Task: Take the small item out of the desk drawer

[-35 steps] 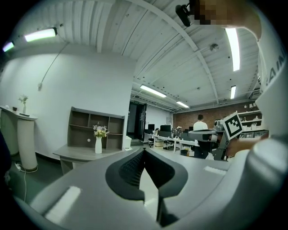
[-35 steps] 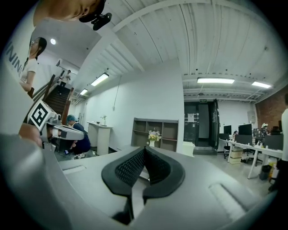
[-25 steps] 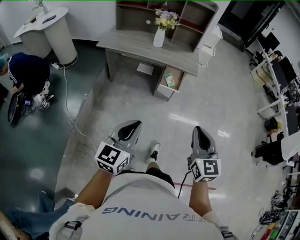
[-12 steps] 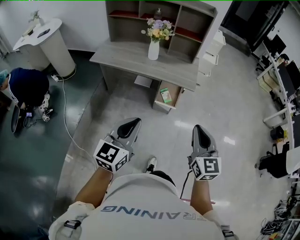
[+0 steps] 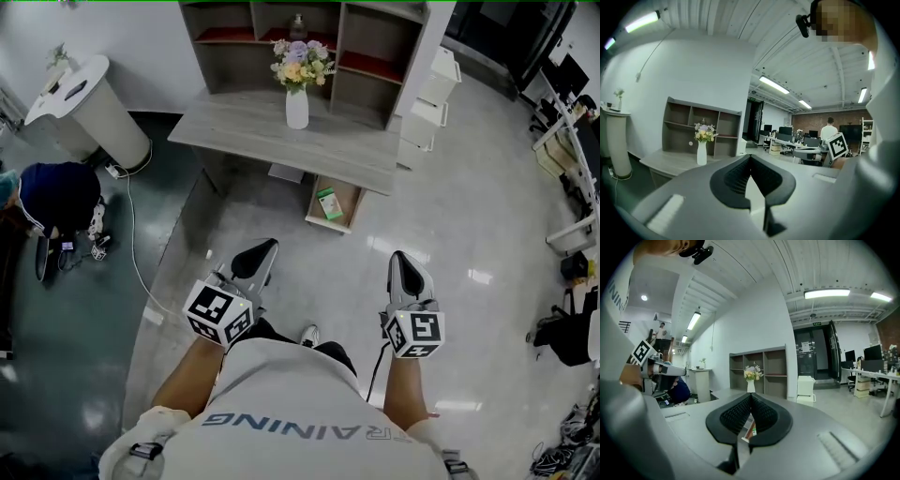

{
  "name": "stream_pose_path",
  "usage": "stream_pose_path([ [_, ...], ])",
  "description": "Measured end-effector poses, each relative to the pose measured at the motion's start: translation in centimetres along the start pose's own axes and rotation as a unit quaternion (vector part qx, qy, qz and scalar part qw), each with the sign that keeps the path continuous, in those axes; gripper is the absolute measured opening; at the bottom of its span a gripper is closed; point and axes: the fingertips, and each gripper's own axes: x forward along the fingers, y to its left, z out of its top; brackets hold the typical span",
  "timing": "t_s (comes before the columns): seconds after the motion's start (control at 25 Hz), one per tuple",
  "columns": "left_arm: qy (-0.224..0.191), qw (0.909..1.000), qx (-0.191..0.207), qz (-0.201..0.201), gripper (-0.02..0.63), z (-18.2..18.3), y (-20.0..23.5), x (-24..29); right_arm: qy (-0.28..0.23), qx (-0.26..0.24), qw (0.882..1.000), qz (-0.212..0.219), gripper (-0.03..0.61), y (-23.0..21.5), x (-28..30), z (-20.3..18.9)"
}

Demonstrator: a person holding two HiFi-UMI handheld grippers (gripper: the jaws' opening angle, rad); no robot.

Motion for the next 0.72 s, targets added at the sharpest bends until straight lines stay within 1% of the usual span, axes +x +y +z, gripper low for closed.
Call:
stream_pose_path([
  [0.16,0.015,0.9999,-0.006,0.003,0.000,-0.4,2.4,3.0,0.004,0.004,1.000,-0.013,0.014,-1.4,2.7,-0.5],
  [0.28,0.025,0.9995,-0.012,-0.013,0.000,-0.9,4.1,5.7,0.017,0.002,0.999,-0.030,0.014,-2.4,4.8,-0.9],
  [0.36,0.030,0.9991,-0.014,-0.029,0.000,-1.2,5.3,7.7,0.024,0.003,0.998,-0.051,0.014,-3.3,6.1,-1.3],
  [0.48,0.040,0.9976,-0.021,-0.052,0.000,-1.5,8.0,10.8,0.020,0.013,0.995,-0.095,0.014,-4.4,8.0,-1.2],
  [0.6,0.052,0.9960,-0.011,-0.072,0.000,-1.1,11.8,13.6,0.029,0.018,0.991,-0.129,0.014,-4.2,11.1,-1.0],
  [0.72,0.055,0.9944,0.010,-0.090,0.000,-0.5,15.7,15.8,0.046,0.006,0.989,-0.141,0.014,-2.9,14.8,-0.8],
])
